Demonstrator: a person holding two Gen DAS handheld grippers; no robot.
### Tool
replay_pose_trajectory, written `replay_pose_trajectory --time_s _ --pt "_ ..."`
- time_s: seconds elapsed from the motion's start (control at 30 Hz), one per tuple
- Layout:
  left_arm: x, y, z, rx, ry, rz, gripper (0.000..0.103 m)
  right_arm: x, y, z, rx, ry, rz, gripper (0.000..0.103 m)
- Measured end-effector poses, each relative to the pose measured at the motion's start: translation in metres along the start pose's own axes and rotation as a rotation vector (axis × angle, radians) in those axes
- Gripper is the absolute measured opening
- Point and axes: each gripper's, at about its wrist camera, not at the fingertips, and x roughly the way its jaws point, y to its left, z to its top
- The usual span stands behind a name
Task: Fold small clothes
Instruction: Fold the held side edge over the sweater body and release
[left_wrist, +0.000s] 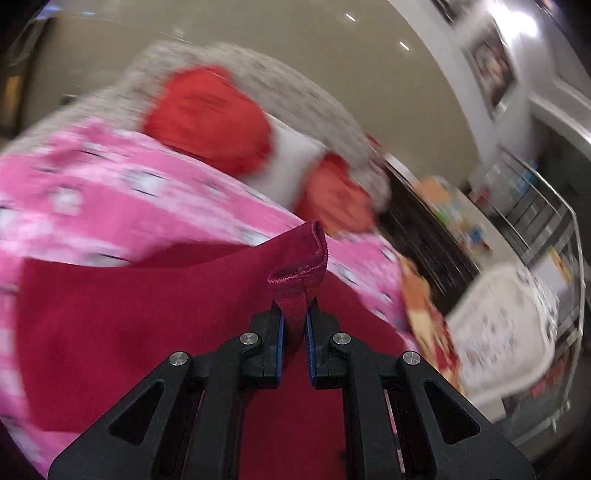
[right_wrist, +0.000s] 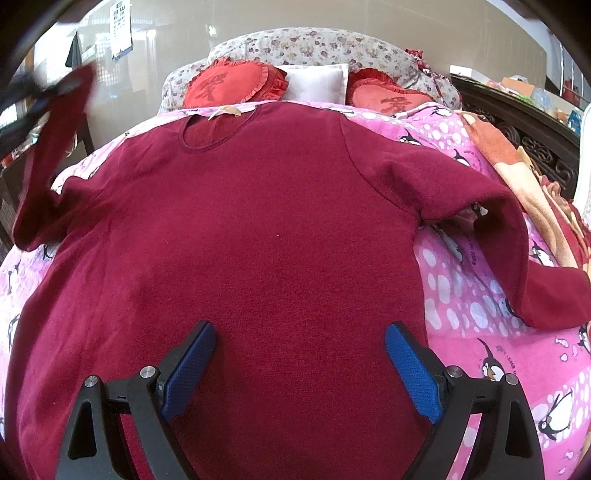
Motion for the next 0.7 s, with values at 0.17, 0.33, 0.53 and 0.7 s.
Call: replay_pose_trajectory --time_s 0.17,0.33,0.53,0.7 --pt "0.081 -0.076 -0.035 0.089 0.158 -0.094 0.008 -0.001 -0.001 0.000 0.010 -0.004 0.011 0.092" --pt "0.114 -0.101 -0.072 0.129 0.268 -0.116 0.008 -0.002 -0.001 -0.001 0.016 -0.006 0.019 0.092" --pt "0.131 -0.104 -0.091 0.141 0.352 -0.140 0.009 -0.002 -0.002 -0.001 0.026 -0.007 0.034 0.092" --pt "0.136 -0.094 -0.096 0.092 0.436 -0.149 0.061 -0.003 -0.002 -0.002 0.027 -0.007 0.034 0.092"
